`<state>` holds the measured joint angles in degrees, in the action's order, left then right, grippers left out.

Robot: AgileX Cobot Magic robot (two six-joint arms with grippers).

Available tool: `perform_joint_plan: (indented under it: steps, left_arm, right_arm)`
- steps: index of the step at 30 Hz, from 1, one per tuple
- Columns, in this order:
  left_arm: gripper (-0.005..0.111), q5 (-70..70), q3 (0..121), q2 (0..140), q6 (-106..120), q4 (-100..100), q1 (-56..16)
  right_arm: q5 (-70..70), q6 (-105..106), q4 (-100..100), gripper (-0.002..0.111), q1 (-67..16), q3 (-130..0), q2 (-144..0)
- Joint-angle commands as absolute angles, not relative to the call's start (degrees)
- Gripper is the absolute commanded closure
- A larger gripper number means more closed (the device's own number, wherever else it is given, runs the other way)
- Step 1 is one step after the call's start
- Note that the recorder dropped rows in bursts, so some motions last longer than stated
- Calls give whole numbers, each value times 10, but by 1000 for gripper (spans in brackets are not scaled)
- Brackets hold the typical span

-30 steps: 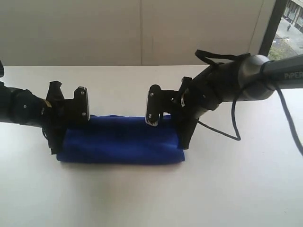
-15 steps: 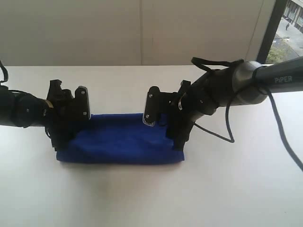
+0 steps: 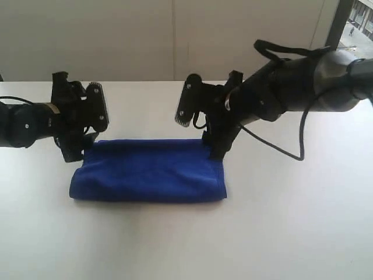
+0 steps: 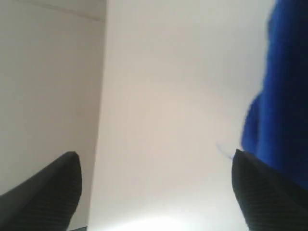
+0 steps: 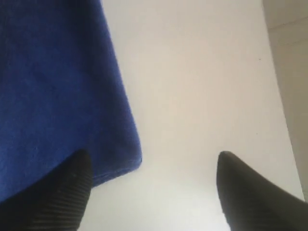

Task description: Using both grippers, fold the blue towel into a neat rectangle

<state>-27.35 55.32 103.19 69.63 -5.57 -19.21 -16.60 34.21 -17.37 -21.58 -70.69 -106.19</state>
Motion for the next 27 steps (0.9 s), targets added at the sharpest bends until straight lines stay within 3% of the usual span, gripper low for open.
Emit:
perform_joint_plan:
  steps: [1,3,6,7,8,9,10,27]
  left_arm:
    - [21,-286,555,1002,706,-162,-190]
    - [21,-223,555,992,705,-184,-191]
    - [28,-114,555,974,695,-200,-198]
    - [49,-61,555,961,673,-218,-201]
    - [66,-37,555,954,658,-220,-201]
    - [93,-10,555,947,639,-220,-201]
    - [105,10,555,945,638,-220,-201]
    - [107,117,561,1014,629,-287,-208]
  right_arm:
    - [-193,268,-80,48,-211,-709,-1016]
    - [-212,274,-33,60,-214,-709,-1014]
    - [-240,314,37,93,-217,-708,-1018]
    - [-249,350,102,108,-217,-708,-1027]
    - [-255,354,123,108,-217,-708,-1034]
    - [-278,354,139,108,-216,-716,-1049]
    - [-303,354,151,108,-216,-726,-1066]
    - [-383,359,197,108,-216,-772,-1167]
